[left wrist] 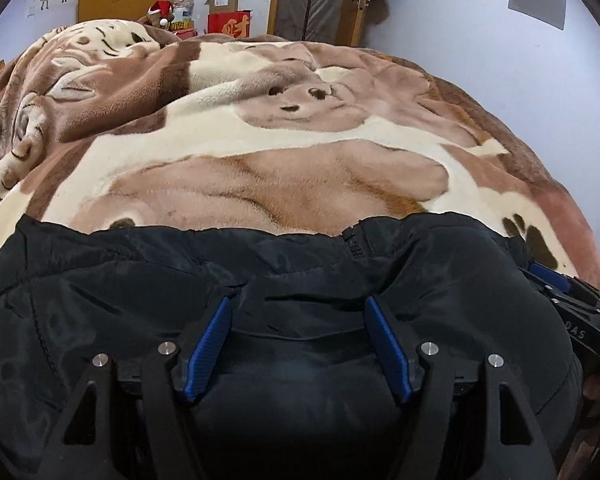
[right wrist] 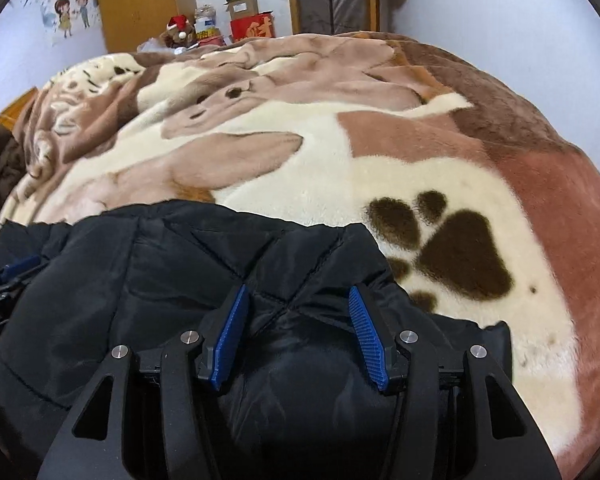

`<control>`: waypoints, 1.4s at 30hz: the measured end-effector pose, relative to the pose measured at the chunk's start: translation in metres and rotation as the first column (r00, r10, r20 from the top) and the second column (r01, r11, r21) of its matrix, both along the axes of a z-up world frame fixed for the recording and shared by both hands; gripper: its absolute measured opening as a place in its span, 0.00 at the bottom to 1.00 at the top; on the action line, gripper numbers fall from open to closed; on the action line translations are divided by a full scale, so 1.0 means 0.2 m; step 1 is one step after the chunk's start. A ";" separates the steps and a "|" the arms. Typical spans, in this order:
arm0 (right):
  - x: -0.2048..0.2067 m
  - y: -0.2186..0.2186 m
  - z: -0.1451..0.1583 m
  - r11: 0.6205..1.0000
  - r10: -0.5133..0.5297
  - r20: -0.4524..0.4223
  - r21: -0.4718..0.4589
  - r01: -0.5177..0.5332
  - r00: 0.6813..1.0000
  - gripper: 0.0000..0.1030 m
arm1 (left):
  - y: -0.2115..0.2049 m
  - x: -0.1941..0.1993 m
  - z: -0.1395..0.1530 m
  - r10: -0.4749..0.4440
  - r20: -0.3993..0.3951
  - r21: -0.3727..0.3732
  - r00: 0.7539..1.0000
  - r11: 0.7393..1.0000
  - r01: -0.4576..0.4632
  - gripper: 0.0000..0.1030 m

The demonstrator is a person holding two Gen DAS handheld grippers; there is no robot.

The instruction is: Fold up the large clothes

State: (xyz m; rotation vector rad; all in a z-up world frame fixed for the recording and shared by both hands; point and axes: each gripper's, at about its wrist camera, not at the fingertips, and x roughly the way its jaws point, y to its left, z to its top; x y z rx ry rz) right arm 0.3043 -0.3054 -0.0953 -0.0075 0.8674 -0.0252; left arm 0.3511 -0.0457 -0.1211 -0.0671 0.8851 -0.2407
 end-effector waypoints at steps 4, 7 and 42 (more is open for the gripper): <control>0.02 0.00 0.03 1.000 -0.001 -0.034 -0.008 0.001 0.999 0.51 | 0.00 0.00 0.06 -0.005 -0.035 0.021 0.999 1.000 0.006 0.64; -0.07 -0.02 0.18 1.000 0.004 0.011 0.008 -0.004 1.000 0.51 | 0.12 -0.09 0.22 -0.002 0.028 -0.005 1.000 1.000 0.002 0.60; -0.64 -0.10 0.40 1.000 0.004 0.062 0.030 -0.006 0.998 0.53 | 0.83 -0.66 0.25 0.178 0.074 -0.030 0.981 0.984 -0.177 0.60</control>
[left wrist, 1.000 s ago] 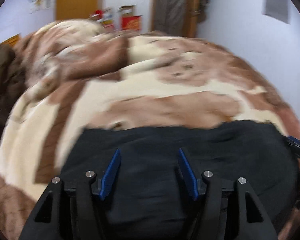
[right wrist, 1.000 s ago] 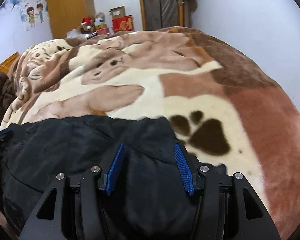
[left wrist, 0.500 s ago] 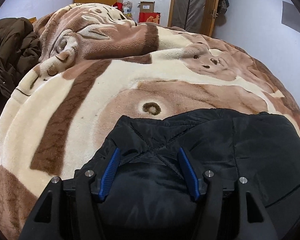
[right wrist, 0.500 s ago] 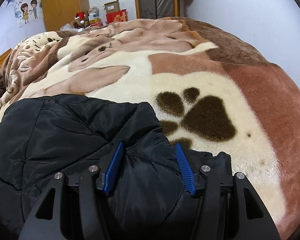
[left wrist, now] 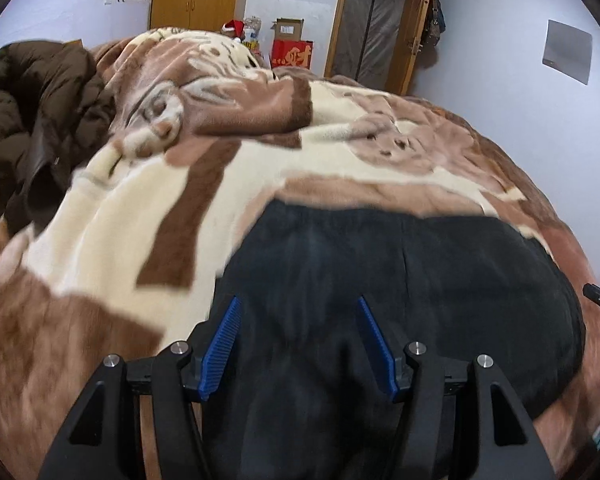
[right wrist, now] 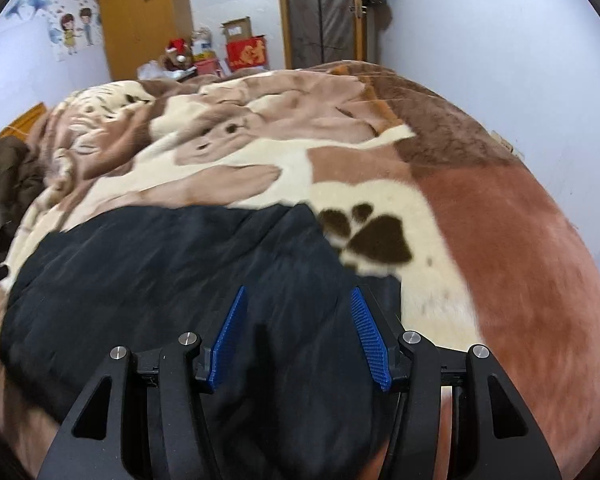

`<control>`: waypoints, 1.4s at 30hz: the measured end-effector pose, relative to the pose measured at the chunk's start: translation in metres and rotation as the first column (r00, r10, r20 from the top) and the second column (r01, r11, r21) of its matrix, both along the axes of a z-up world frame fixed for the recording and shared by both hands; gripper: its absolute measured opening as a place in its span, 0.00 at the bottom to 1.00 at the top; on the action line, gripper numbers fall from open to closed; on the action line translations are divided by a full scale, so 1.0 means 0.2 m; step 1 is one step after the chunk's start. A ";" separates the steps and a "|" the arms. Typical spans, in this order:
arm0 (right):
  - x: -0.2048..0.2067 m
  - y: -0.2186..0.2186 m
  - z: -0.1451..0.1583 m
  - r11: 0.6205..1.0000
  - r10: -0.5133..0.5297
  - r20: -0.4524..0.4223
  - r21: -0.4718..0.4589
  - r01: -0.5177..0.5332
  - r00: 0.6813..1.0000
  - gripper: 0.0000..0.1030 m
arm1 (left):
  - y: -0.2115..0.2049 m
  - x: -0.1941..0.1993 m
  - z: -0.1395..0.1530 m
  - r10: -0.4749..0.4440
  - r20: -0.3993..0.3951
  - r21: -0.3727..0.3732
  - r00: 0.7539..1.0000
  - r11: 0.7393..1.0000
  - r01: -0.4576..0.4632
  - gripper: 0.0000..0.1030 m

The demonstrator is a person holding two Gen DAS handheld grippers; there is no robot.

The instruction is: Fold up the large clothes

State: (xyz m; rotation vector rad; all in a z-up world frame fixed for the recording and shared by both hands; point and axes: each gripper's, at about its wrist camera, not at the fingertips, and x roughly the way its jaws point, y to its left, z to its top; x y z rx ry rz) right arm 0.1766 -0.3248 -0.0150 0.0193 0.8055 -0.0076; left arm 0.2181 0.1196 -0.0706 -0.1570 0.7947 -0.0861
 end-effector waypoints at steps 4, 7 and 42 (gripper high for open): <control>-0.04 -0.01 -0.17 1.000 -0.021 -0.121 -0.006 0.020 0.992 0.48 | 0.01 -0.05 -0.19 0.020 -0.117 0.004 0.993 1.000 -0.020 0.58; -0.01 -0.03 -0.24 1.000 -0.028 -0.158 -0.007 0.027 0.987 0.48 | 0.01 -0.05 -0.23 0.047 -0.137 0.006 0.989 0.999 -0.047 0.58; 0.11 0.17 -0.04 0.997 0.062 -0.058 -0.035 -0.064 0.996 0.48 | -0.24 0.02 -0.01 0.025 -0.069 0.118 0.997 0.993 -0.017 0.58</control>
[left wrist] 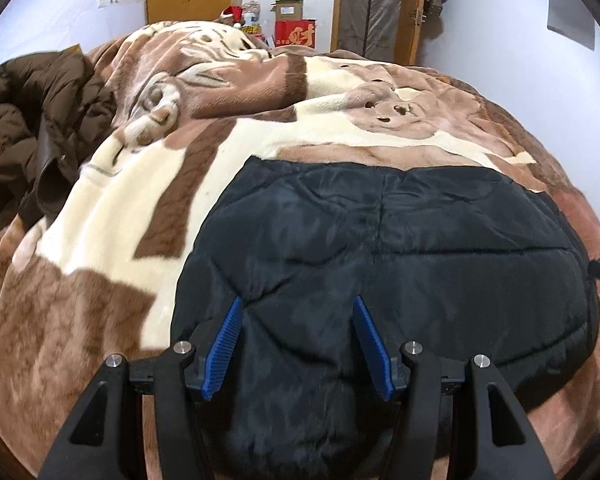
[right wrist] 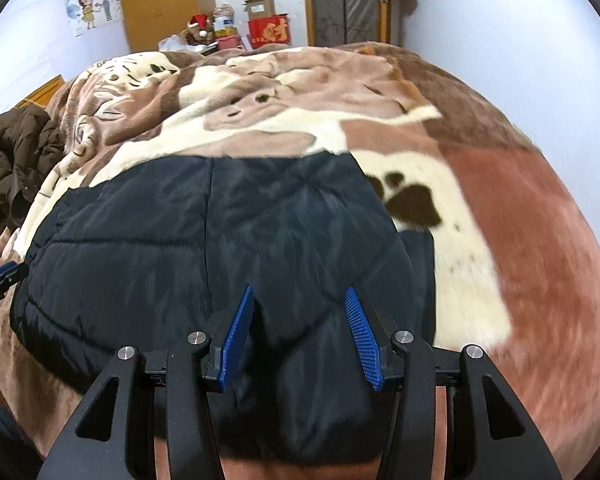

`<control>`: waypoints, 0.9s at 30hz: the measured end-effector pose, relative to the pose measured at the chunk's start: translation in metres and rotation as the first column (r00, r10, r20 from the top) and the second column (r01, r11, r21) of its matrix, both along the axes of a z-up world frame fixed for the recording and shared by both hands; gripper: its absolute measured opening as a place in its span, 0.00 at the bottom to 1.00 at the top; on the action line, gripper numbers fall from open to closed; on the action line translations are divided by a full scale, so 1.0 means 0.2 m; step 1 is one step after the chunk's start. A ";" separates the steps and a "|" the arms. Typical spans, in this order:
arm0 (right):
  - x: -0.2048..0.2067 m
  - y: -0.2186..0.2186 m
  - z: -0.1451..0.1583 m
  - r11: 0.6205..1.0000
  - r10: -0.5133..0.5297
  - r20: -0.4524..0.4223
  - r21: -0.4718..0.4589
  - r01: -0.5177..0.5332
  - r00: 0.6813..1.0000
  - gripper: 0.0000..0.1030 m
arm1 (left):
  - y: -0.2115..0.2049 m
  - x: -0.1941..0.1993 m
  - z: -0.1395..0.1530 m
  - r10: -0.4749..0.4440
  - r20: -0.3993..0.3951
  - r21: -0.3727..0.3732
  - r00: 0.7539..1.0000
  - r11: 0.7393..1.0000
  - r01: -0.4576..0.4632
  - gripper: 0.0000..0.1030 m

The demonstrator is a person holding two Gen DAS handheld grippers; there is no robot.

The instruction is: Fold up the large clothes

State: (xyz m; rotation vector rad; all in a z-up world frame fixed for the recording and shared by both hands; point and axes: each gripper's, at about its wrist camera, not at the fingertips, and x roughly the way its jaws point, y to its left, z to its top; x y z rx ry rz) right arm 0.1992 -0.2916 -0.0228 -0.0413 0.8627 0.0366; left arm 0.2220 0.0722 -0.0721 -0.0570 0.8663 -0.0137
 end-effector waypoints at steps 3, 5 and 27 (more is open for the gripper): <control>0.08 -0.03 -0.08 0.999 -0.028 -0.058 -0.037 0.026 0.998 0.48 | 0.03 0.08 -0.07 0.008 -0.045 -0.001 0.999 1.000 -0.008 0.58; 0.09 -0.08 -0.09 0.999 -0.042 -0.072 -0.004 0.042 0.997 0.48 | 0.09 0.09 -0.06 0.021 -0.040 -0.022 0.999 1.000 -0.022 0.58; -0.06 -0.42 -0.25 0.959 -0.154 -0.148 0.214 0.184 0.977 0.69 | 0.43 0.10 -0.30 0.098 -0.109 -0.209 0.989 0.971 -0.119 0.72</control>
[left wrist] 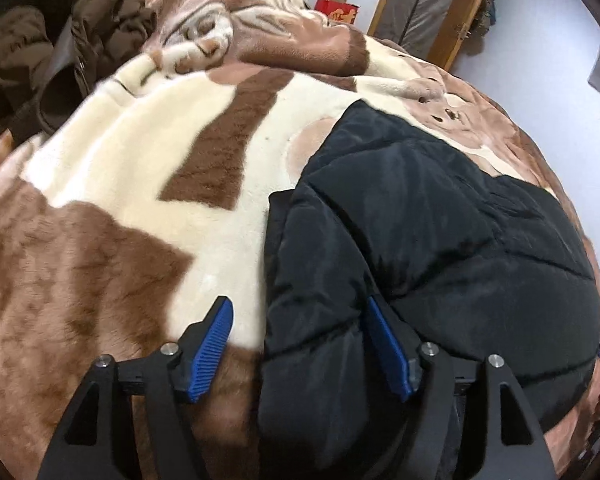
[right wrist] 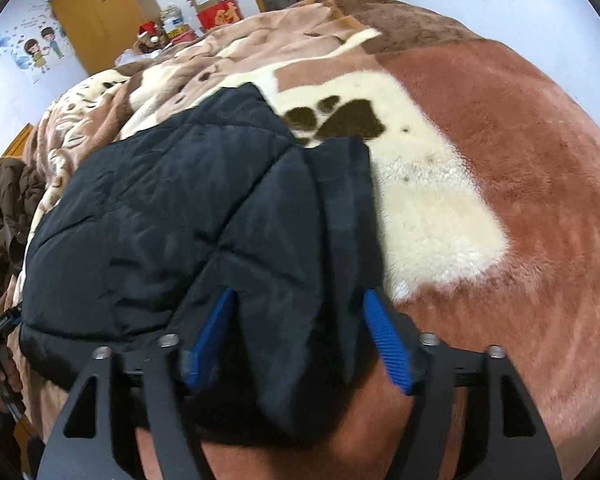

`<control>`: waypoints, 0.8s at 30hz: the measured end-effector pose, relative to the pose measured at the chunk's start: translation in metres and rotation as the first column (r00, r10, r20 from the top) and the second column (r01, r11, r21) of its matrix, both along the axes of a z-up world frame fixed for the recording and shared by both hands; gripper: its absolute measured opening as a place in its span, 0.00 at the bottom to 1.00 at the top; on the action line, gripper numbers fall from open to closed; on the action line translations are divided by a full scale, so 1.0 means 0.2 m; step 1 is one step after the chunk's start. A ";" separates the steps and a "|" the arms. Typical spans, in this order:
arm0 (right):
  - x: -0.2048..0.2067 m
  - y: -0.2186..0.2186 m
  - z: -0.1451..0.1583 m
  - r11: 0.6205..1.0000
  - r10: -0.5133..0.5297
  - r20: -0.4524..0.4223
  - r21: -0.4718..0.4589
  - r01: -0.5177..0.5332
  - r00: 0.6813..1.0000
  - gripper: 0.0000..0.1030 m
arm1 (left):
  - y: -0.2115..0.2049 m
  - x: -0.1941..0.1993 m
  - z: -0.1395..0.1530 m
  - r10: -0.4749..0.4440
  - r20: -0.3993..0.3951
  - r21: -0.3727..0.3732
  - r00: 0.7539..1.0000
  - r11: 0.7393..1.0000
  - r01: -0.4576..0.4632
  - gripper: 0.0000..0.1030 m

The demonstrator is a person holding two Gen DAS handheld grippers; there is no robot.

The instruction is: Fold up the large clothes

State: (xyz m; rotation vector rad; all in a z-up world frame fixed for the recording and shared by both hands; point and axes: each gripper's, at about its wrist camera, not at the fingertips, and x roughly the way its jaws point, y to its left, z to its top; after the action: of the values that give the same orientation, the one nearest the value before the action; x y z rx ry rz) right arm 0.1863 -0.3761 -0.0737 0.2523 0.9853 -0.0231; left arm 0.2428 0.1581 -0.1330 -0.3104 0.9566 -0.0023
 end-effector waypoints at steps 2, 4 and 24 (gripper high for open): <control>0.04 -0.02 -0.02 1.000 0.002 -0.001 0.011 -0.002 1.000 0.70 | 0.00 0.05 -0.03 0.003 -0.008 -0.027 1.000 1.000 -0.003 0.73; 0.08 -0.02 -0.03 1.000 0.016 0.001 0.001 -0.016 1.000 0.70 | 0.00 0.08 -0.05 -0.003 -0.010 -0.034 1.000 0.999 0.003 0.74; 0.23 -0.08 -0.16 0.978 0.052 -0.036 0.204 -0.044 0.998 0.70 | 0.01 0.24 -0.16 -0.052 -0.045 -0.191 0.998 0.981 0.043 0.76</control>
State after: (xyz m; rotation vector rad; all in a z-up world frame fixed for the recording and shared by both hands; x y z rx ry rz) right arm 0.2317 -0.3929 -0.1057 0.4172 1.0356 0.1179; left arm 0.2914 0.1604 -0.1642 -0.4654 1.0149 -0.1311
